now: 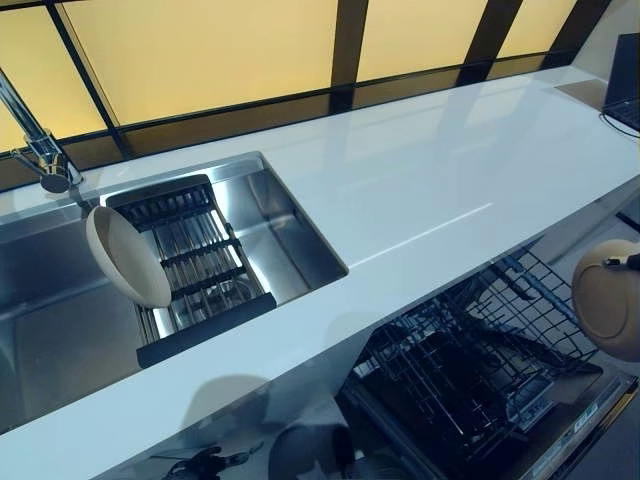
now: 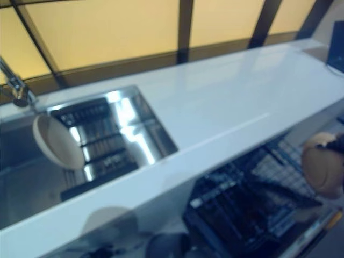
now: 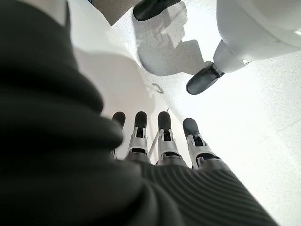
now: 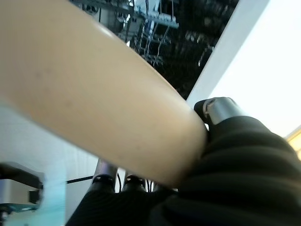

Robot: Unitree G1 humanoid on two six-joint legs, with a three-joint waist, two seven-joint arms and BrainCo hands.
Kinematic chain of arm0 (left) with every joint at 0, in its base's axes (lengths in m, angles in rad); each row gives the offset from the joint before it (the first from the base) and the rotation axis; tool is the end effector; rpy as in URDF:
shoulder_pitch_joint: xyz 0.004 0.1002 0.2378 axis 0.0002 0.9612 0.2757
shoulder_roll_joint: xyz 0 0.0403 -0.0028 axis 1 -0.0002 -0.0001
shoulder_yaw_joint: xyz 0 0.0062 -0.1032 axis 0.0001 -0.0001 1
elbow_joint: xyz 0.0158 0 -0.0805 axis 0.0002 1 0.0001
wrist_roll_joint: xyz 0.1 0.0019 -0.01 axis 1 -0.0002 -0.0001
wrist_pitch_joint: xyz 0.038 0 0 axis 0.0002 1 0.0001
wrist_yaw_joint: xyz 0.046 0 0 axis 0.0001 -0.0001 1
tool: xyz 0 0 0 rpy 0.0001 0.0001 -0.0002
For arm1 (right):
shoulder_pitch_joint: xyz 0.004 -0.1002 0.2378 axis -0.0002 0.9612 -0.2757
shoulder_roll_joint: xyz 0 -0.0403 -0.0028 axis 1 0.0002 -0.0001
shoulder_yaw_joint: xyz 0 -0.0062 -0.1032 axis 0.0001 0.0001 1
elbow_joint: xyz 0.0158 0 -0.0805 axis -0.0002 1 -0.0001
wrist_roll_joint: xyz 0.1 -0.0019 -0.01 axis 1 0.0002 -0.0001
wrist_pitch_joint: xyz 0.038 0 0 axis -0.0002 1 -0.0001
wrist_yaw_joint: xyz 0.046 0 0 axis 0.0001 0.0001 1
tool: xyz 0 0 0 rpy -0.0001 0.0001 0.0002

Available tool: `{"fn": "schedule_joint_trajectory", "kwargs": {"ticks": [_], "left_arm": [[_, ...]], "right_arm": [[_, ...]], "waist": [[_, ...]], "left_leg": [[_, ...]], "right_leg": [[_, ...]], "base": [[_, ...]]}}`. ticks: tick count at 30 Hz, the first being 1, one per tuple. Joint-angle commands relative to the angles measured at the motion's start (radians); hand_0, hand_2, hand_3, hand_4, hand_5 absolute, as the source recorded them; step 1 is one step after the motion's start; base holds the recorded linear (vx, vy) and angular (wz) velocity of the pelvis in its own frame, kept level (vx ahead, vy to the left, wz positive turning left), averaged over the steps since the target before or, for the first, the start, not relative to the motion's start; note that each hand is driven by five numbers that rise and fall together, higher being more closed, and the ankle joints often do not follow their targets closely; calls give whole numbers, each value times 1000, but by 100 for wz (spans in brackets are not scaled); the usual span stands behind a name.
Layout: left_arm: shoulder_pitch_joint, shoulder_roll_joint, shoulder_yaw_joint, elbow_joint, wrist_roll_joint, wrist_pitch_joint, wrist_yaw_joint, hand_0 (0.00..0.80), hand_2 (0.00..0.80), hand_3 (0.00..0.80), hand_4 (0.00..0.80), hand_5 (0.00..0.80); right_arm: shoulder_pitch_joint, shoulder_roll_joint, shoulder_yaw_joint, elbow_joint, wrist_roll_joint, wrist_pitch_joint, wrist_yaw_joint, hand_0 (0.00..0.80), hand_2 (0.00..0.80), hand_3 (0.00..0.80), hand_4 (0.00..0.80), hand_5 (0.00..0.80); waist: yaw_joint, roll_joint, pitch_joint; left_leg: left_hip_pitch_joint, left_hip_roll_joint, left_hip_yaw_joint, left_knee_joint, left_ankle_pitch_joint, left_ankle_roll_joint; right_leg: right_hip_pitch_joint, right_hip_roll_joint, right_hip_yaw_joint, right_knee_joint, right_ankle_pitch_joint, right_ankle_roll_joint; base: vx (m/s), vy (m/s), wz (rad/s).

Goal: Take plates into dishwasher

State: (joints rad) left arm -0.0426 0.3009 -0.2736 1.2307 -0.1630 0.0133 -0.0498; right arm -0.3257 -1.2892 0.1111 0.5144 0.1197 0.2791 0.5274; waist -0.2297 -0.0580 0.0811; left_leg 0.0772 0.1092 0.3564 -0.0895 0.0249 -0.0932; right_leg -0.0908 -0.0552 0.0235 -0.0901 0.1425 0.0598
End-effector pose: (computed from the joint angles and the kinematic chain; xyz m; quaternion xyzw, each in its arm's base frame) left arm 0.0851 0.2368 -0.1095 0.1229 0.5735 0.0018 0.8100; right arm 0.2153 -0.4018 0.2015 -0.4326 0.3147 -0.0236 0.8446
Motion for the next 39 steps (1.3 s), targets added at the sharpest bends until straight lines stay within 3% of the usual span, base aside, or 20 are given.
{"fn": "schedule_joint_trajectory", "kwargs": {"ticks": [1,5,14,39], "left_arm": [[-24,31,42,9,40,-11,-2,0,0,0,0,0],[-31,31,49,8,52,-7,-4,0,0,0,0,0],[-46,20,47,9,48,-9,-2,0,0,0,0,0],[-63,9,23,-14,53,-5,-4,0,0,0,0,0]], "right_arm": [[12,73,-45,-58,-89,-82,-18,800,800,800,800,800],[86,130,-55,-138,-142,-127,-44,800,800,800,800,800],[131,247,3,-211,-204,-152,-78,800,800,800,800,800],[109,419,134,-97,-324,-237,-153,800,800,800,800,800]], "waist": [[13,-56,2],[12,-52,5],[19,-45,10],[68,-28,11]], "left_leg": [[19,36,-35,2,-18,0],[18,34,-37,2,-19,3],[21,31,-42,2,-23,7],[12,27,-82,2,-21,9]], "right_leg": [[51,-45,1,3,-21,79],[51,-47,-2,3,-20,80],[55,-49,-8,3,-22,81],[66,-62,-43,3,-28,85]], "base": [[0,0,0],[0,0,0],[-3,0,0],[0,-2,2]]}}
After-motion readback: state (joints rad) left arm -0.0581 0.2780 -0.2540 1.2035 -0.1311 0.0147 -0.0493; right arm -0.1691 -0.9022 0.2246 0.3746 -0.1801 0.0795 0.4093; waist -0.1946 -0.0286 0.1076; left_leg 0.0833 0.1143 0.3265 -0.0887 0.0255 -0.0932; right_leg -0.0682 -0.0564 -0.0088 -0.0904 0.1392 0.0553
